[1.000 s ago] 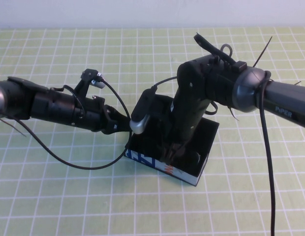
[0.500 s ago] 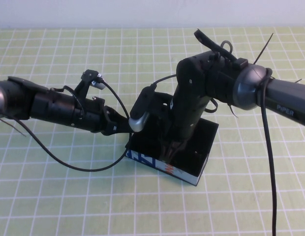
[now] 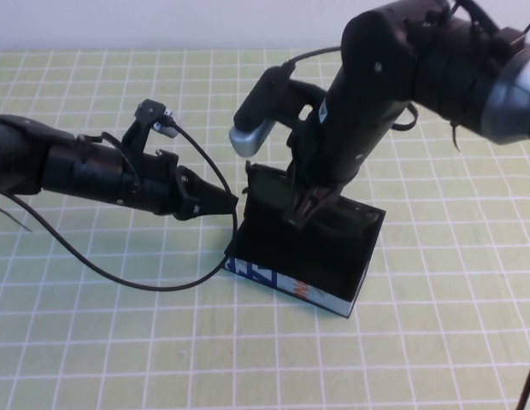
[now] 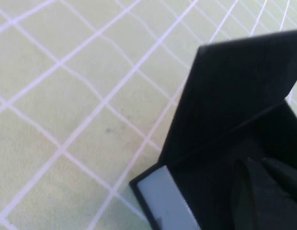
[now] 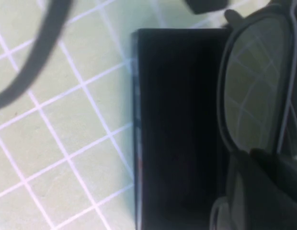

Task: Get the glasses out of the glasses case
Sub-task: Pick up the glasses from the glasses case, then place the glasses on the table

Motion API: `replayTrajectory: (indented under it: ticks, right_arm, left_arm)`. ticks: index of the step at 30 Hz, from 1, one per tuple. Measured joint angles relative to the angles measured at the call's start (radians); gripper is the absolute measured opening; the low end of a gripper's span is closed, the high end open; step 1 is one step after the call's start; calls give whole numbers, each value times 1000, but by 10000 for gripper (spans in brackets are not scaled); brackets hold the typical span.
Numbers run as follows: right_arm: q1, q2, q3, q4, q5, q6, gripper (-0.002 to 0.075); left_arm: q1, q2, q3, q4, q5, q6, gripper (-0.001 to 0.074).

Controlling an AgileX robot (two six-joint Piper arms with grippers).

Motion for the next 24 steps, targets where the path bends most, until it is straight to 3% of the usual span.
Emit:
replayTrajectory:
  ticks: [5, 12, 16, 24]
  right_arm:
    - [-37, -79, -2, -82, 24, 191, 15]
    - [-278, -117, 36, -7, 115, 361, 15]
    - [-374, -193, 199, 65, 74, 386, 15]
    - [-381, -387, 630, 225, -167, 503, 15]
  left_arm:
    - [0, -37, 0, 2, 2, -16, -4]
    - [0, -94, 0, 30, 2, -63, -4]
    - [0, -132, 0, 65, -5, -83, -4]
    - [0, -149, 0, 87, -9, -105, -4]
